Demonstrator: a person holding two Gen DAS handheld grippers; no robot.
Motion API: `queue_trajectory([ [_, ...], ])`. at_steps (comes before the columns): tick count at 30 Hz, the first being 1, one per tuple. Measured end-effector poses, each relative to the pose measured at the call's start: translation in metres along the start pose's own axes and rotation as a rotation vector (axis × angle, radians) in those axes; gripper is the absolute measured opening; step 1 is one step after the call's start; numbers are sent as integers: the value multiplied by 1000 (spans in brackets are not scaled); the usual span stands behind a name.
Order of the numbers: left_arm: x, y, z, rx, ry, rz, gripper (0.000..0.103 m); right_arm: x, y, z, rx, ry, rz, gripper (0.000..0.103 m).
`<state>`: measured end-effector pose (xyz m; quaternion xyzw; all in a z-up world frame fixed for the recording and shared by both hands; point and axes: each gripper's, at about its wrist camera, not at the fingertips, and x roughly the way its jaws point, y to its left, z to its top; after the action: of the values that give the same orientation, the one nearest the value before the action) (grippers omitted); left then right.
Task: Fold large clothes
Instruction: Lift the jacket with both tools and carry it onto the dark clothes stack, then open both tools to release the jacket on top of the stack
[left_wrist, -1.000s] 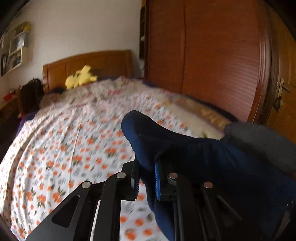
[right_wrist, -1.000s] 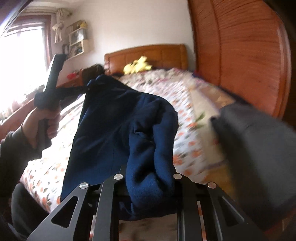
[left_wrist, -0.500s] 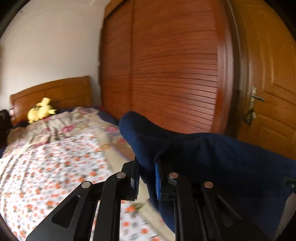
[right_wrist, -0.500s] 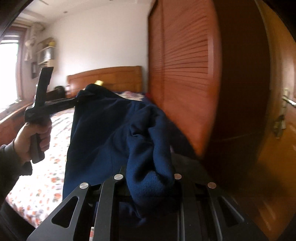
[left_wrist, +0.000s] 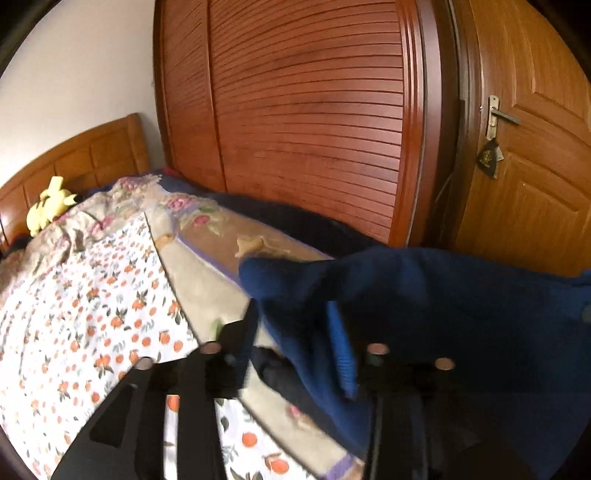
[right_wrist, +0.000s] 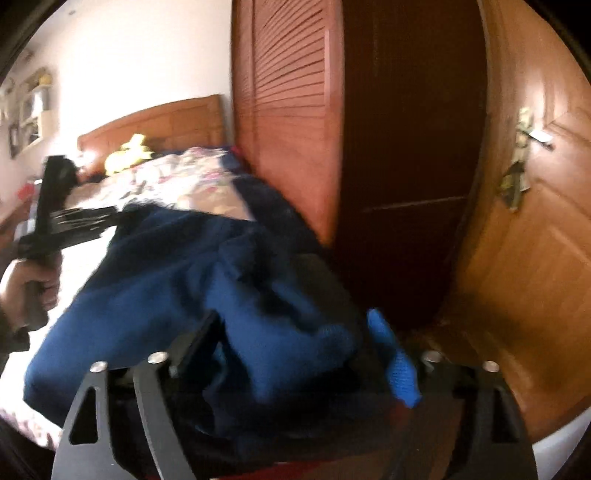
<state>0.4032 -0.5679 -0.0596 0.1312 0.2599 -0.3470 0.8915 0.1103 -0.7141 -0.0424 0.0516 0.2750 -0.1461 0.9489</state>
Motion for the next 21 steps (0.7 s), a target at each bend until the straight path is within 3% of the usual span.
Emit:
queue_trajectory([
  [4,-31,9,-19,35,-39,8,86,-22,-1,6,-8,-87,-67,79],
  [8,-65,15,-33,50,-71,-1,93,-39,22,22,-55,-168,-49,72],
  [9,-75,14,-36,53,-79,0,101,-39,30,24,-69,-175,-39,71],
  [13,-110,12,-52,49,-116,-10,100,-22,49,24,-97,-128,15,66],
  [21,-175,16,-89,25,-130,-13,101,24,44,-10,-52,21,-22,66],
])
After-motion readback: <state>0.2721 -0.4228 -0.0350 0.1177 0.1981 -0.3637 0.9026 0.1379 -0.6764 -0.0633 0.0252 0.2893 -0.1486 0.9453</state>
